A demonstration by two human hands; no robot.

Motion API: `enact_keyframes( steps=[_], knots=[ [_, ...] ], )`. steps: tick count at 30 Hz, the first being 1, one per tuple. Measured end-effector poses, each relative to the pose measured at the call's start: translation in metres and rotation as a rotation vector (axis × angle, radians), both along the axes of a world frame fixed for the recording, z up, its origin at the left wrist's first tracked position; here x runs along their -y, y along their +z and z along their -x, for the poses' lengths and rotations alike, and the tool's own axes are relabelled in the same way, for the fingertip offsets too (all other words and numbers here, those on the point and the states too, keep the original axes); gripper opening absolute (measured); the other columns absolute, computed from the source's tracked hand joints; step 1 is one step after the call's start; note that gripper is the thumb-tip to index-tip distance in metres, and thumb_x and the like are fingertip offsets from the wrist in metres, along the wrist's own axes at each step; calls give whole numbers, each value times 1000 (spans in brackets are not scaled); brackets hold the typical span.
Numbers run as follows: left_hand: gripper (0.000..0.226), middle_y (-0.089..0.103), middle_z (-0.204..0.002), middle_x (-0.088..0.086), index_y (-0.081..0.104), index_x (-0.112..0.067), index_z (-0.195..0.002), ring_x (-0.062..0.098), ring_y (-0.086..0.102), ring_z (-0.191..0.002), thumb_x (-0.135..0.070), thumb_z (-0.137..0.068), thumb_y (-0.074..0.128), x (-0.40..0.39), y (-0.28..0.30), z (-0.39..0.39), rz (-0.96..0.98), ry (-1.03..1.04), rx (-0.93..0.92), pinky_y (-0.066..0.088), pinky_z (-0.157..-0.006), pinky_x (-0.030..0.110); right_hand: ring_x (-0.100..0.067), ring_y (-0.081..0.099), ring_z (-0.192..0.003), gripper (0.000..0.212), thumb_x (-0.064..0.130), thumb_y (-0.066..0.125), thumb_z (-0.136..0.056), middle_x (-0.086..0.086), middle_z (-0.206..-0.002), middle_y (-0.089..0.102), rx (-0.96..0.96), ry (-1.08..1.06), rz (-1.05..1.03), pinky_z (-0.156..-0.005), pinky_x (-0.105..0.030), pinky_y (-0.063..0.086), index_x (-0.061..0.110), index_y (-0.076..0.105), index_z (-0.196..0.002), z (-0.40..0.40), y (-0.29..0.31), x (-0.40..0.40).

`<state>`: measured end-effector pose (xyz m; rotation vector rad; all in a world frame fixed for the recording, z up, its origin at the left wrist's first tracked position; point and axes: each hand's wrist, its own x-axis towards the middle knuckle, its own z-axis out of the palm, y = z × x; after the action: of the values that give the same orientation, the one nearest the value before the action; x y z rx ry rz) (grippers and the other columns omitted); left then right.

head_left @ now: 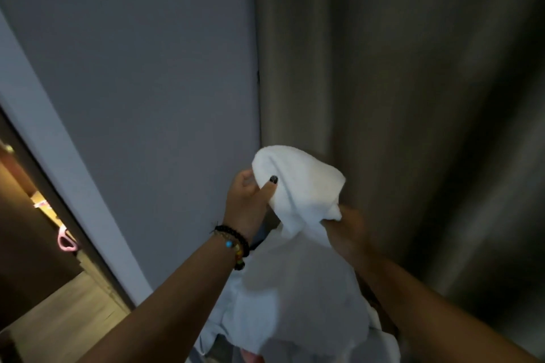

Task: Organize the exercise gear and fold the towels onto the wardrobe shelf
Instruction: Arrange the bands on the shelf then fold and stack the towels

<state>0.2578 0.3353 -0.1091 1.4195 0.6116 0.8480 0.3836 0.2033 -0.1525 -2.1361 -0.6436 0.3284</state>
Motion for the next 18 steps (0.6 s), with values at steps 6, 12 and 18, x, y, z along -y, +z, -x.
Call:
enact_keyframes(
  steps=[6,12,18],
  knots=[
    [46,56,-102,-15,46,-19,-114,3,54,-97,1,-82,72,7,-45,7,84,-224,-165,44,-83,26,-18,53,-72,10,19,61,-88,0,-75,58,29,-18,-150,-67,-30,41,24,59,-79,-18,19,-13],
    [65,49,-131,-2,38,-19,-134,10,45,-121,-3,-82,72,6,-65,8,78,-176,-172,38,-97,23,-17,55,-70,11,9,65,-86,-6,-68,60,79,-42,-455,-64,-32,42,5,69,-76,-14,65,-27],
    [107,48,-142,-9,32,-27,-145,8,48,-129,-43,-57,91,-4,-59,2,-230,-272,-147,46,-101,33,-17,67,-86,4,20,67,-88,-5,-91,70,-189,1,-708,-79,-33,54,16,67,-89,8,139,-45]
  ],
)
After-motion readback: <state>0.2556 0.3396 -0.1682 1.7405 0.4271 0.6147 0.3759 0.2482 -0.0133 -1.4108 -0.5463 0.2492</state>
